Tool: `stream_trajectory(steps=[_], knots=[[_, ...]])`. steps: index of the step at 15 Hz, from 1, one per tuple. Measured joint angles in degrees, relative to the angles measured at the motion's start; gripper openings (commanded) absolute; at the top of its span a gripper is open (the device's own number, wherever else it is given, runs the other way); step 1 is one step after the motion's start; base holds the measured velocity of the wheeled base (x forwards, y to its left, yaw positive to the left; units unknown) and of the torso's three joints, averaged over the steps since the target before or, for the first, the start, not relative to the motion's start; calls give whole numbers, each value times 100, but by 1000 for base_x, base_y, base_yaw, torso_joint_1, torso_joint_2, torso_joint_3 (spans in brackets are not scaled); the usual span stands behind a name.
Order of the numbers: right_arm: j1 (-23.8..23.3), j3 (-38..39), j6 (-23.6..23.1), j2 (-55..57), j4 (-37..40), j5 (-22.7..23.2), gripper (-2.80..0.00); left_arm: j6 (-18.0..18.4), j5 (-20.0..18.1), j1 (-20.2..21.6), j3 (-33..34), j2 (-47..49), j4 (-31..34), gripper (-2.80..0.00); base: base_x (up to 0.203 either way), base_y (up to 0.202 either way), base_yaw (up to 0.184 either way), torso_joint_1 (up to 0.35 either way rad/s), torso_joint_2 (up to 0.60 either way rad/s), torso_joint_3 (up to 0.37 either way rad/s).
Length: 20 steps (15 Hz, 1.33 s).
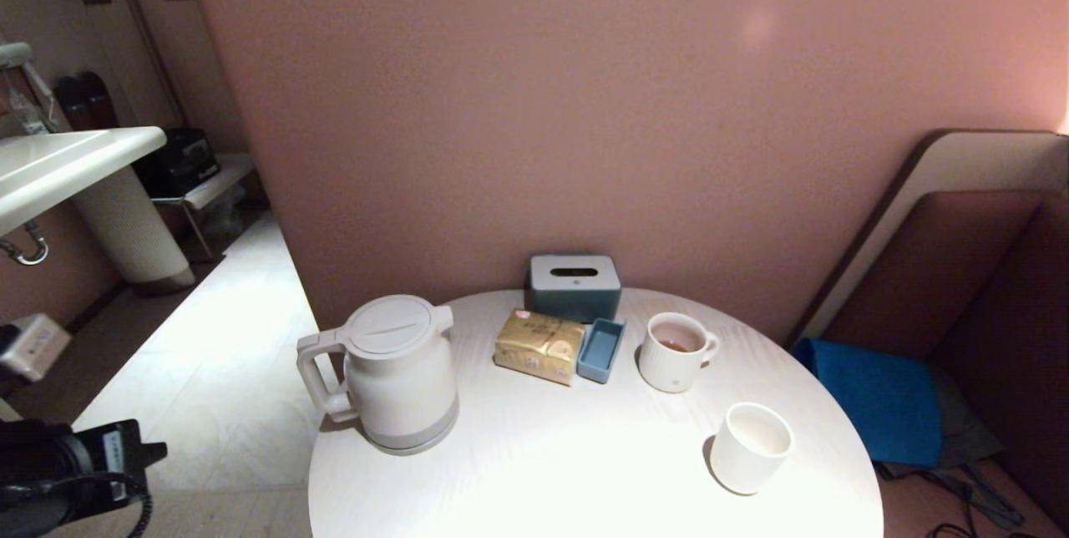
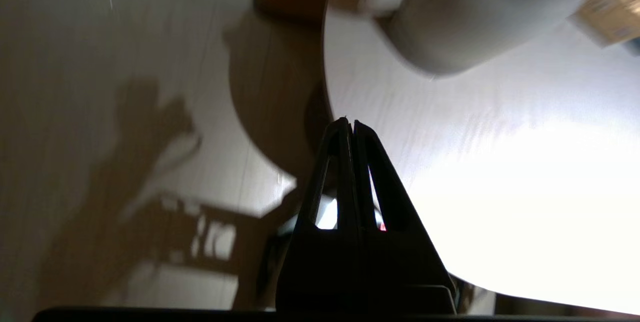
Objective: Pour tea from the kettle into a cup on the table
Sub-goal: Pick up the kettle
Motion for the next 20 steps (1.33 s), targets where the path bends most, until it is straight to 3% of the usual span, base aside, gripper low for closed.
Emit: stream_trajectory(steps=[2,6,8,10,11,13,16,20], knots=[[-1,0,0,0,0,0,0,-190,186,-316,658,567,-786,-280,0,0,0,0,0,0],[-1,0,-5,2,1,-1,0,-344,622,-886,1665,1656,-2941,-280,0,0,0,0,0,0],[-1,0,0,2,3,-1,0,-396,805,-1154,1877,2147,-3889,-280,0,0,0,0,0,0],[1,0,-2,0,3,-1,0,-401,846,-1266,1729,2490,-4247,-280,0,0,0,0,0,0],[-1,0,0,0,3,0,0,-381,911,-1288,1636,2629,-4255,0,0,0,0,0,0,0],[-1,0,-2,0,1,0,0,-356,1187,-1305,1407,2862,-4329,0,0,0,0,0,0,0],[-1,0,-1,0,1,1,0,-350,1256,-1301,1267,3223,-4439,0,0,0,0,0,0,0],[-1,0,0,0,3,0,0,-238,1310,-1219,1264,3892,-5269,0,0,0,0,0,0,0]])
